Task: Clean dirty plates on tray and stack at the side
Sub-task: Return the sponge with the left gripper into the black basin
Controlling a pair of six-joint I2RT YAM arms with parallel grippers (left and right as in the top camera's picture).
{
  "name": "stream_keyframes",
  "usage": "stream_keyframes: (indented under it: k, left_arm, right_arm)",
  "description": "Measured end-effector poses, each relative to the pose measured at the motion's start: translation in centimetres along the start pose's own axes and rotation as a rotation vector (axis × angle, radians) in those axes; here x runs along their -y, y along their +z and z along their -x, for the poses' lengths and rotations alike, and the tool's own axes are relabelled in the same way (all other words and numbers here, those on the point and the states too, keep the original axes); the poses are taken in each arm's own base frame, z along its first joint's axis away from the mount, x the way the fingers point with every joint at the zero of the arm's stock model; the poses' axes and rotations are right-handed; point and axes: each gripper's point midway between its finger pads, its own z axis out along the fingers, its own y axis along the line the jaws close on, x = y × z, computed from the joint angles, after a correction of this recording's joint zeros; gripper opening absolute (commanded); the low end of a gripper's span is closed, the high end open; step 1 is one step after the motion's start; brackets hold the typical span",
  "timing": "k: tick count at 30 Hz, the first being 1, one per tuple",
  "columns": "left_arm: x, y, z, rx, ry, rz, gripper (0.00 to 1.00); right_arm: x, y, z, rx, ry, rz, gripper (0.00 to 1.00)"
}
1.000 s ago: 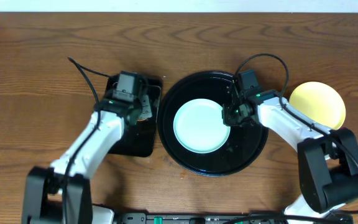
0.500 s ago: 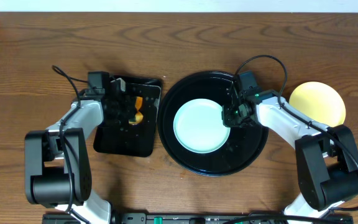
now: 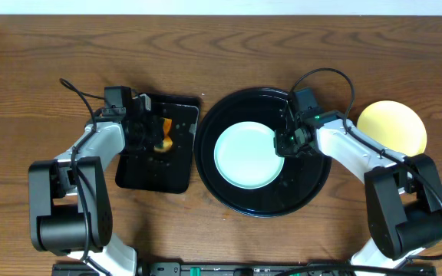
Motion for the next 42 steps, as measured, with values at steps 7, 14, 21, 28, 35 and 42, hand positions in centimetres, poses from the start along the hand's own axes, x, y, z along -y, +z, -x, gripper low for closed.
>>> stream_keyframes:
  k: [7, 14, 21, 28, 35, 42]
  left_arm:
    - [1.6, 0.0, 0.2, 0.007, 0.056, -0.049, 0.74]
    - [1.9, 0.0, 0.8, 0.033, 0.074, -0.059, 0.77]
    - [1.2, 0.1, 2.5, 0.107, 0.096, -0.01, 0.77]
    - [1.1, 0.3, 2.5, 0.111, 0.105, 0.012, 0.42]
    - [2.5, 1.1, 1.5, 0.085, 0.158, 0.021, 0.08]
    - [2.4, 0.9, 1.3, 0.086, 0.166, 0.049, 0.67]
  right_arm:
    - [0.0, 0.0, 0.0, 0.0, 0.0, 0.0, 0.17]
    - [0.0, 0.0, 0.0, 0.0, 0.0, 0.0, 0.17]
    - [0.0, 0.0, 0.0, -0.001, 0.0, 0.0, 0.17]
    - [0.0, 0.0, 0.0, -0.001, 0.0, 0.0, 0.17]
    - [0.0, 0.0, 0.0, -0.001, 0.0, 0.0, 0.17]
    - [0.0, 0.0, 0.0, -0.001, 0.0, 0.0, 0.18]
